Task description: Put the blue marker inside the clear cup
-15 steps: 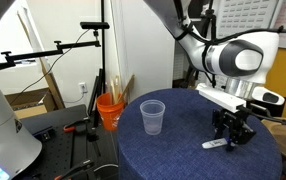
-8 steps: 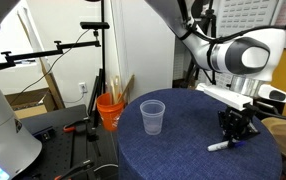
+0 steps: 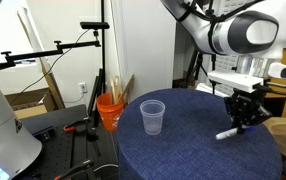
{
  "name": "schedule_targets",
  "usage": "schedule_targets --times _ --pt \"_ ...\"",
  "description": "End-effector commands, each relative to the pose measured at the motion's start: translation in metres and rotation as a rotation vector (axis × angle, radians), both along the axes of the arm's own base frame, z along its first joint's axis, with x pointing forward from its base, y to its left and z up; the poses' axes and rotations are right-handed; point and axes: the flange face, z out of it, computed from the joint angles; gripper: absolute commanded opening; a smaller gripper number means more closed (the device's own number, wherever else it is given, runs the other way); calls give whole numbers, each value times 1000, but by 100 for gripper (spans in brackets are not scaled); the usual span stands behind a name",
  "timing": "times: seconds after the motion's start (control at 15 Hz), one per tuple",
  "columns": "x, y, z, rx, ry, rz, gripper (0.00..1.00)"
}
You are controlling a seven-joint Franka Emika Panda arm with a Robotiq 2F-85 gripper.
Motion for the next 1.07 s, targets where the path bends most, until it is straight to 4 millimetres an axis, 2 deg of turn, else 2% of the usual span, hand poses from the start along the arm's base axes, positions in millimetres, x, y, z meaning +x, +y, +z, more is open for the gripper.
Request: schedule_targets --times 0.0,0.2,0.4,0.67,1.0 --pt "-33 13 50 6 -43 64 5" --pt "-55 25 82 8 -96 110 5" --pt "-80 43 104 9 -165 152 5" --pt "-122 76 109 23 -248 205 5" --pt "-190 110 113 37 -343 240 5"
